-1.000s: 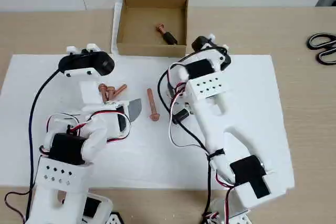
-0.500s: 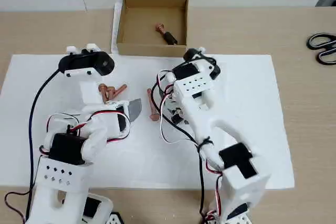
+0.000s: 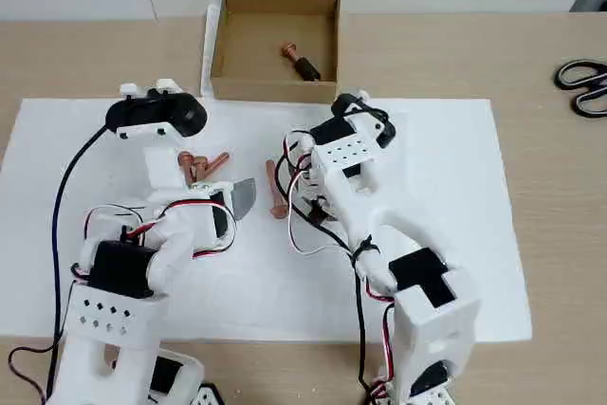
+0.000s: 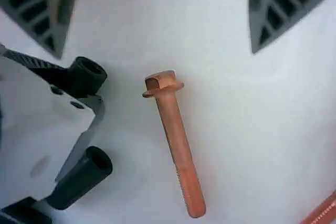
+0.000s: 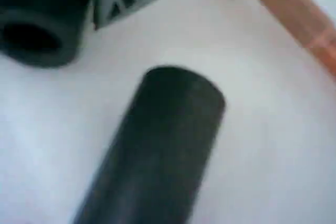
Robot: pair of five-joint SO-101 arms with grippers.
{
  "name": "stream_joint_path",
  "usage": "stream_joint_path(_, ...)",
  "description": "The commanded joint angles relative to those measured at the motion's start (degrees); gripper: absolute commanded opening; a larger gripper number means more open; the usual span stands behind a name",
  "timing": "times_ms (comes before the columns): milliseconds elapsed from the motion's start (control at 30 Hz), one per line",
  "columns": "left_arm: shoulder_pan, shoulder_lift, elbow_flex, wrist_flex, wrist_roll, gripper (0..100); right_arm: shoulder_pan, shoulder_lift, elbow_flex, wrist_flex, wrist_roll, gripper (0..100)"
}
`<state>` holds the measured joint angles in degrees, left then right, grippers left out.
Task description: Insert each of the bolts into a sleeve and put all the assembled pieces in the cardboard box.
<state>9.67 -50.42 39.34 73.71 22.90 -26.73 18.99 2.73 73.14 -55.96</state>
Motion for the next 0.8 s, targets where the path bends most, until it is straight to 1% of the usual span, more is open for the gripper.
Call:
stream_joint_path(0,0.18,-0.88,-2.33,-0.97,-0.35,22,-0.22,0.31,-0.53,-0.66,-0.09,1.3)
stream_joint_path(167,0.18,-0.88,-2.33,-0.97,-0.35,22,-0.13,0.22,-0.62,0.22,0.0,0.4)
stream_joint_path(233,0.18,-0.88,-2.33,-0.97,-0.35,22,0.04,-0.84,-1.67,3.03,0.09,0.4)
stream_joint_path(300,0.18,-0.88,-2.33,-0.97,-0.35,22,0.04,-3.21,-4.22,8.48,1.05,0.4)
stream_joint_path(500,0.18,-0.88,-2.33,-0.97,-0.26,22,3.3,-9.89,-11.69,18.86,14.07,0.4)
stream_joint_path(633,0.18,-0.88,-2.33,-0.97,-0.26,22,6.81,-13.85,-12.66,20.0,22.15,0.4)
stream_joint_path(767,0.18,-0.88,-2.33,-0.97,-0.26,22,9.8,-16.4,-12.4,20.26,32.26,0.4)
